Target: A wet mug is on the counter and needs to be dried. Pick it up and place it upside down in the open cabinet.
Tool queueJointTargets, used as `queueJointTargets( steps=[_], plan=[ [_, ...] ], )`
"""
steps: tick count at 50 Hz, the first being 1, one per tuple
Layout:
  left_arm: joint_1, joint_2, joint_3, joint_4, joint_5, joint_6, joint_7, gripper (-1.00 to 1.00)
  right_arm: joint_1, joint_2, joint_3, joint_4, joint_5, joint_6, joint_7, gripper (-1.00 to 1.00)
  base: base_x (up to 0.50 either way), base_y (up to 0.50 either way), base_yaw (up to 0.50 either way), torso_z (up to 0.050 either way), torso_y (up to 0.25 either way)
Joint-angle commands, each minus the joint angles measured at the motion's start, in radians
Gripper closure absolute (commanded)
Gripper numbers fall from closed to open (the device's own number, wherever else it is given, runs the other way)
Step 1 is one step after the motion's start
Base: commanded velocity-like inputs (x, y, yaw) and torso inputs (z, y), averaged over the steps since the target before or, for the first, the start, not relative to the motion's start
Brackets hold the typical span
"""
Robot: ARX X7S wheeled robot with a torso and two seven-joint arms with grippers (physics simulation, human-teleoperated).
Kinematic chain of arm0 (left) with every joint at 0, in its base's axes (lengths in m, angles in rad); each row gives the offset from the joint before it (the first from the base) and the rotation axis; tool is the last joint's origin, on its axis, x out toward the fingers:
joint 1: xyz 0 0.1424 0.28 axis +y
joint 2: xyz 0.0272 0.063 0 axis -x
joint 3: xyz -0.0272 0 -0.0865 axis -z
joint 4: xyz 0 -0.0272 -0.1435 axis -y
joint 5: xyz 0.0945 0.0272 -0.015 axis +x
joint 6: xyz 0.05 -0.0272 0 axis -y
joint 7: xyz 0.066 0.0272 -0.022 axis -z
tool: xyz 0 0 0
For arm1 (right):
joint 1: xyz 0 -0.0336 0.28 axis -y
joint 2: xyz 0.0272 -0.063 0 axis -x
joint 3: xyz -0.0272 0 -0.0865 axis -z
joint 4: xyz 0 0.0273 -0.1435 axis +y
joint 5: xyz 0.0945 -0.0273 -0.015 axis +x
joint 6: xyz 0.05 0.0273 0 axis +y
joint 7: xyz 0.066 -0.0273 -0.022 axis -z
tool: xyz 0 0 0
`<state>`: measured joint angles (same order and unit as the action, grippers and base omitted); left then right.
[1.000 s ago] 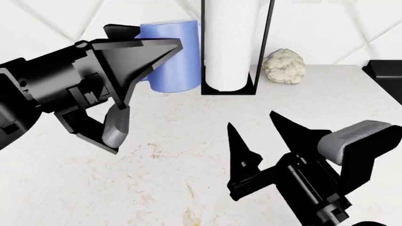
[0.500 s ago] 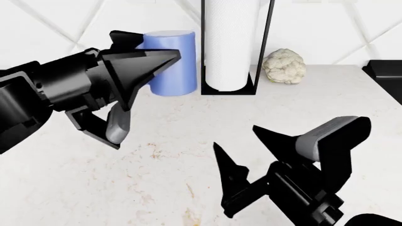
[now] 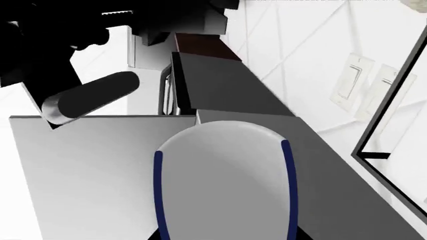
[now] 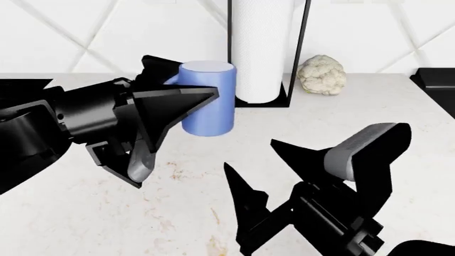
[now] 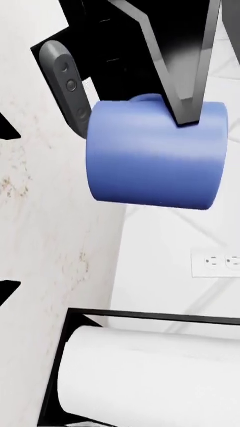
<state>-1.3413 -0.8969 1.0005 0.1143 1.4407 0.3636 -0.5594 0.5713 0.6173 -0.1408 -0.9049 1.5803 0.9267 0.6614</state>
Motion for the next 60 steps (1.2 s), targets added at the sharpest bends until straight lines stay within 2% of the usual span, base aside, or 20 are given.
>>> queueJointTargets(
  steps=[1,21,40,60],
  plan=[
    [-0.006,0.018,-0.005,0.002,-0.015,0.005,-0.001,1.0,0.053,-0.013,-0.031,-0.023,0.079,-0.003,0.065,-1.0,0.0,0.0,0.0,0.0,0.0],
    [0.035,0.04,0.004,-0.003,0.011,-0.033,-0.024,1.0,0.094,-0.016,-0.045,-0.035,0.12,-0.018,0.11,-1.0,0.0,0.0,0.0,0.0,0.0],
    [0.121,0.012,0.001,0.026,0.021,-0.099,-0.041,1.0,0.171,0.0,-0.04,-0.031,0.167,-0.037,0.16,-1.0,0.0,0.0,0.0,0.0,0.001],
    [0.125,-0.003,-0.016,0.069,-0.001,-0.113,-0.046,1.0,0.164,-0.011,-0.049,-0.017,0.14,-0.038,0.149,-1.0,0.0,0.0,0.0,0.0,0.0]
  ],
)
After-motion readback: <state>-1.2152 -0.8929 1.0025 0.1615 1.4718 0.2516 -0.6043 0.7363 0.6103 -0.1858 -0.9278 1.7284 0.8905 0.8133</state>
